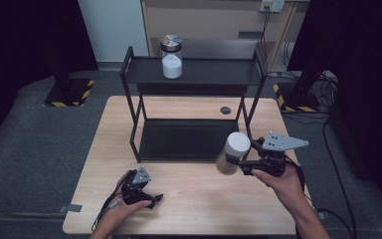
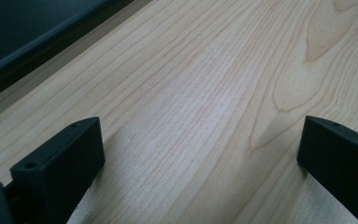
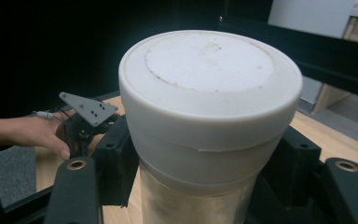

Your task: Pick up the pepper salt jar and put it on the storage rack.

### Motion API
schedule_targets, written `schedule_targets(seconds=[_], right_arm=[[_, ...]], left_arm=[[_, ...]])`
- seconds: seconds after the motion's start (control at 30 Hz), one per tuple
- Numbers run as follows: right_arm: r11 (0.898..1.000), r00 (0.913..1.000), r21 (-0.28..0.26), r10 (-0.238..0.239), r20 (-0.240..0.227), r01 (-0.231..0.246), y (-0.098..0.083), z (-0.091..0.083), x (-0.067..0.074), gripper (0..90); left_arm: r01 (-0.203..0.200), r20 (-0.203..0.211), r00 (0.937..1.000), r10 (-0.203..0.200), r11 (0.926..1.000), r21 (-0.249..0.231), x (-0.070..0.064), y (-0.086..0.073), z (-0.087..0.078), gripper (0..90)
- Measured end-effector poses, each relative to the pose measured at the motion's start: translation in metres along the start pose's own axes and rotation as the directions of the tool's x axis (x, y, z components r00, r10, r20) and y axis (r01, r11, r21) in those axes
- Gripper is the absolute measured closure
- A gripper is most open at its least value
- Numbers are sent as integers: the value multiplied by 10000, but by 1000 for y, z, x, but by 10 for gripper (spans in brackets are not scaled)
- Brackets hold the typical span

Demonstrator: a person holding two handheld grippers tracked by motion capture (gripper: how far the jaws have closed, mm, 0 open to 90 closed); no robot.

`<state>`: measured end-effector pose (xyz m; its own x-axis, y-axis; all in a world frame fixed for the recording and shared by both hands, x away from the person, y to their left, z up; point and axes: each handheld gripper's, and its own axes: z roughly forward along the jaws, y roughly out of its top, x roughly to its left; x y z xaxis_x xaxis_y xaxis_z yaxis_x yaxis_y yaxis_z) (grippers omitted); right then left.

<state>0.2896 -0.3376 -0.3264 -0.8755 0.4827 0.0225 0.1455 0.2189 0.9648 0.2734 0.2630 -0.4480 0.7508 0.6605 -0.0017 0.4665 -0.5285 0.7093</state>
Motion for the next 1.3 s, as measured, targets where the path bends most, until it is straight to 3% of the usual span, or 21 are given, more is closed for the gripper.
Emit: schedule_targets(seconds=[0.33,0.67,1.3], right_arm=[[9994,9967,-22,-360,-724,359,46,14,-24,363],[9982,9940,-22,-597,-921,598,84,23,-37,363],[9985,9941,35,-548,-939,554,127,29,-54,363]], left_arm=[[-15,10,10000,15,10000,6,0,0,0,0],[-23,20,10000,23,10000,2,0,0,0,0],[-29,14,10000,29,10000,8,0,0,0,0]])
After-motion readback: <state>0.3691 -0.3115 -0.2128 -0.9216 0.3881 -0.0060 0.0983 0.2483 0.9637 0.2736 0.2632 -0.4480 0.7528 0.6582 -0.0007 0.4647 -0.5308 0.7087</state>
